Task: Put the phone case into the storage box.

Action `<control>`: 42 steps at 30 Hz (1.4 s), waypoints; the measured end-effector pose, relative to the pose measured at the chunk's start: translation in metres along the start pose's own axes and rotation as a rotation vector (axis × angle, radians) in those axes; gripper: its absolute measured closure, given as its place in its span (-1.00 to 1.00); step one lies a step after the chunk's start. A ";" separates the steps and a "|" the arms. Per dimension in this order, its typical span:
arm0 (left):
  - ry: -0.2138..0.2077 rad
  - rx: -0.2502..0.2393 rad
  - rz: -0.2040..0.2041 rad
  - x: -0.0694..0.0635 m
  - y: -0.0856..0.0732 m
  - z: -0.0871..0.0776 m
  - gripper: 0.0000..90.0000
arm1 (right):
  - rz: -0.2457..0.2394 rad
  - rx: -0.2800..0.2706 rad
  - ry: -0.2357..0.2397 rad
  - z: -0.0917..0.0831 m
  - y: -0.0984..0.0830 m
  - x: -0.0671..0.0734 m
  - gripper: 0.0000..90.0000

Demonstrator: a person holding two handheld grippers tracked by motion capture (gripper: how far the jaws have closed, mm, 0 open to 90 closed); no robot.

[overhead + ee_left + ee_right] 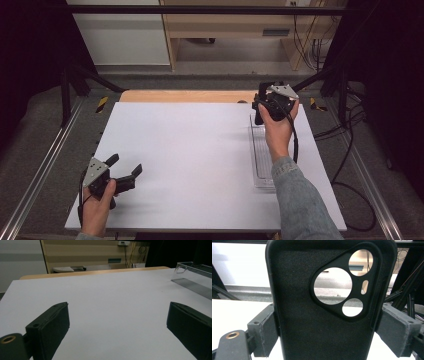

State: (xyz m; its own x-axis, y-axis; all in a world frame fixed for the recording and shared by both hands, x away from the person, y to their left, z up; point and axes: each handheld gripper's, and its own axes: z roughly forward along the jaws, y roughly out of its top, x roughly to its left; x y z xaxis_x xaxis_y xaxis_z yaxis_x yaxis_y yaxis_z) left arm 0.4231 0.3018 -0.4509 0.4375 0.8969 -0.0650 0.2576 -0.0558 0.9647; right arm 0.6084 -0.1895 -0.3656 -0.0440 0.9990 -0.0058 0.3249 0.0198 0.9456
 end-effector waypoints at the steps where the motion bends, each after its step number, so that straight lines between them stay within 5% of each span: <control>1: 0.001 0.000 -0.001 0.000 0.000 0.000 -0.90 | 0.002 0.001 -0.004 0.001 -0.001 -0.001 -0.69; 23: -0.007 -0.009 -0.006 0.003 0.000 0.002 -0.90 | 0.053 0.053 -0.053 0.035 -0.021 0.002 -0.69; 28: -0.045 -0.041 -0.013 0.008 0.002 0.002 -0.91 | 0.049 0.066 -0.052 0.037 -0.024 -0.001 -0.69; 32: -0.038 -0.051 0.026 0.010 0.004 0.001 -0.91 | 0.047 0.072 -0.052 0.036 -0.026 -0.003 -0.69; 42: -0.046 -0.049 0.029 0.008 0.004 0.003 -0.92 | 0.045 0.085 -0.065 0.041 -0.030 -0.005 -0.69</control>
State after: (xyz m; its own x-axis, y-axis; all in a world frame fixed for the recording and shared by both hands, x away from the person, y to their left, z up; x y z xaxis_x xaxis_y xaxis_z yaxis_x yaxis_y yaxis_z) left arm 0.4306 0.3074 -0.4488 0.4838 0.8739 -0.0478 0.2026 -0.0587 0.9775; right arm 0.6377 -0.1932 -0.4068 0.0324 0.9994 0.0123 0.4039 -0.0244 0.9145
